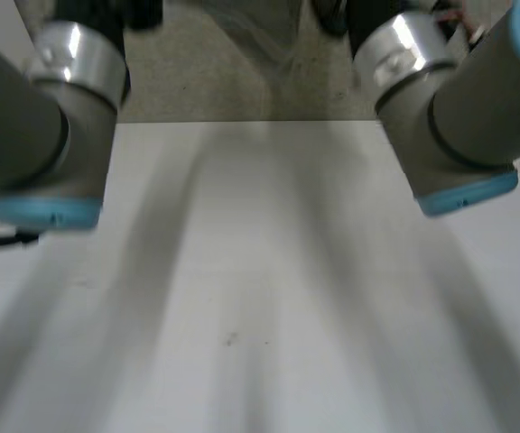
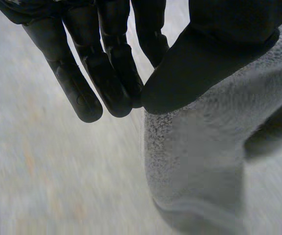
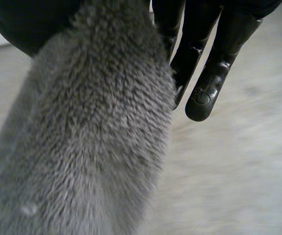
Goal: Fold the towel.
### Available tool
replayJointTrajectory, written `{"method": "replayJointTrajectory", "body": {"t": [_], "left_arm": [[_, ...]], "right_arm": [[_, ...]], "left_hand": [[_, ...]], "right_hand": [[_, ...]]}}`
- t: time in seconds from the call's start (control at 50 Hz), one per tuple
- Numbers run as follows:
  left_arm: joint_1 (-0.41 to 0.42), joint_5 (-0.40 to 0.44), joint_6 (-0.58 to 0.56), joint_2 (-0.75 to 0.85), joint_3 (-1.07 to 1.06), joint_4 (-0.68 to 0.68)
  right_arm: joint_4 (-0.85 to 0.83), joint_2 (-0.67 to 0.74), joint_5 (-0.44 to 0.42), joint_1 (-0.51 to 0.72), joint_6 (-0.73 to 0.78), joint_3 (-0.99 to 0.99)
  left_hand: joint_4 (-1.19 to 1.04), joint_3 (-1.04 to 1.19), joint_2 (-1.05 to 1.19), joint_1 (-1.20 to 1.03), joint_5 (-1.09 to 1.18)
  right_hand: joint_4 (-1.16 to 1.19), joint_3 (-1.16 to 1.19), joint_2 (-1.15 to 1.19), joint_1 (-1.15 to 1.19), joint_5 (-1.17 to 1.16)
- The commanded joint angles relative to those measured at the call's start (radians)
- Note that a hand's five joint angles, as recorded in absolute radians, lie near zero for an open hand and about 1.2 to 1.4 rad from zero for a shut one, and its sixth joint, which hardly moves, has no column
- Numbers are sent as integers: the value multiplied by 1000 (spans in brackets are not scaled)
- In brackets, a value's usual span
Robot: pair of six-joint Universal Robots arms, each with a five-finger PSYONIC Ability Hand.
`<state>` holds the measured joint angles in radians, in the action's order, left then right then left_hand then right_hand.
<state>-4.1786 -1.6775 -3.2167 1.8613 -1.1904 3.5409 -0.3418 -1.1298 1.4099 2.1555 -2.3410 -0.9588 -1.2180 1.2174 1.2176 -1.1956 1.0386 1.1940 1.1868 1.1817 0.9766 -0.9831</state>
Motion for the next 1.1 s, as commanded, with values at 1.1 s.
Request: {"method": "replayJointTrajectory", "body": {"t": [1.1], "left_arm": [[189, 13, -3, 4, -673, -56]], "right_arm": [[161, -142, 54, -371, -621, -917]], "left_hand": [[-178, 179, 179, -201, 183]], "right_hand": [[-184, -177, -172, 33, 148]]}}
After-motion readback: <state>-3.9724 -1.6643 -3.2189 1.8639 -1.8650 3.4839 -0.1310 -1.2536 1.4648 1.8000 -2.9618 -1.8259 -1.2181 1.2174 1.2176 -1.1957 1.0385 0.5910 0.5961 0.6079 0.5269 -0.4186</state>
